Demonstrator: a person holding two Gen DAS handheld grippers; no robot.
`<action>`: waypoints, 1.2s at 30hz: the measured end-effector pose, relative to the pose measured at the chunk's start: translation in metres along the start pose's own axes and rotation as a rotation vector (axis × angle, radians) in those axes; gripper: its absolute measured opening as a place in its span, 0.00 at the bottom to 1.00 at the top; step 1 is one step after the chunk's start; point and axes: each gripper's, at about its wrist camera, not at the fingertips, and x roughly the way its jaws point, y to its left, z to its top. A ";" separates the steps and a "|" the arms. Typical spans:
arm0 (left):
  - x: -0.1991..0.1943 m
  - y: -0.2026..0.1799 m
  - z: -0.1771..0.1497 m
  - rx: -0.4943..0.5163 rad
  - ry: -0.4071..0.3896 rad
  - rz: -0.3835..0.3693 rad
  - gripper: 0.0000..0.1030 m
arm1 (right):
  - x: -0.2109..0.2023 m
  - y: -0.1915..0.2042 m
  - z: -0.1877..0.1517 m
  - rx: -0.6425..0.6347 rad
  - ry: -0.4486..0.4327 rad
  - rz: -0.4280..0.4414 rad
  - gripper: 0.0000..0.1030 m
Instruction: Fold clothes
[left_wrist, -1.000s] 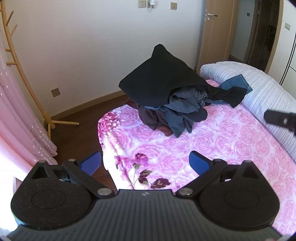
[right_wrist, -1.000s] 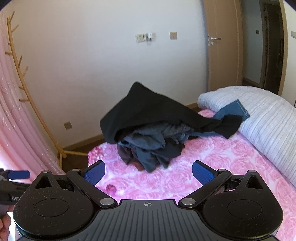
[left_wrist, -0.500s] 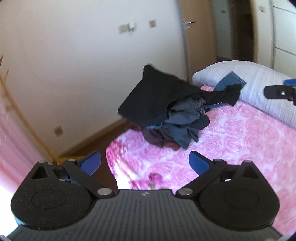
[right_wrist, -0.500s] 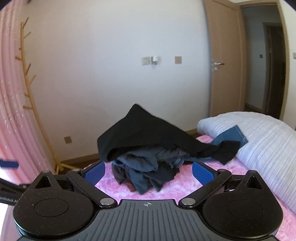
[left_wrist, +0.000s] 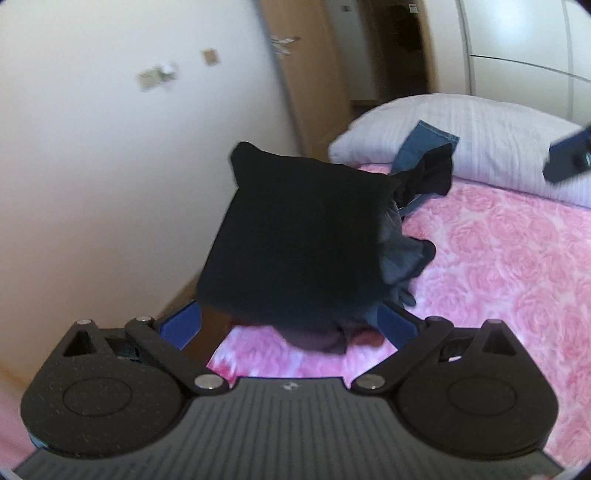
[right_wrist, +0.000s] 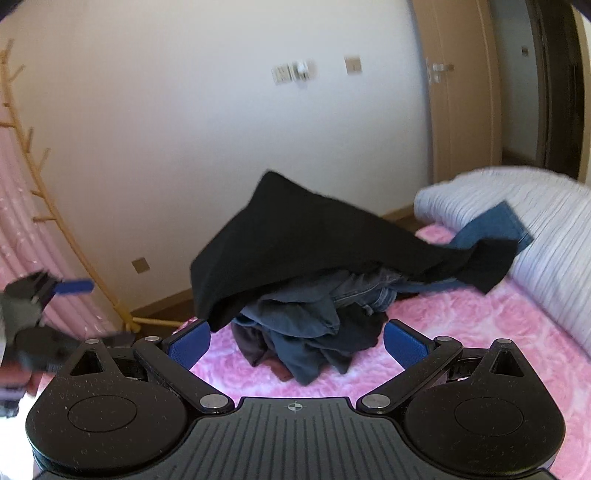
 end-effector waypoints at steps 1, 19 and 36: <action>0.019 0.017 0.007 0.003 0.004 -0.041 0.95 | 0.015 -0.001 0.007 0.018 0.019 0.008 0.99; 0.223 0.152 0.065 -0.095 0.082 -0.580 0.21 | 0.225 -0.020 0.066 0.457 0.155 0.102 0.06; -0.043 0.008 0.151 0.163 -0.408 -0.882 0.00 | -0.090 -0.052 0.104 0.326 -0.370 0.139 0.02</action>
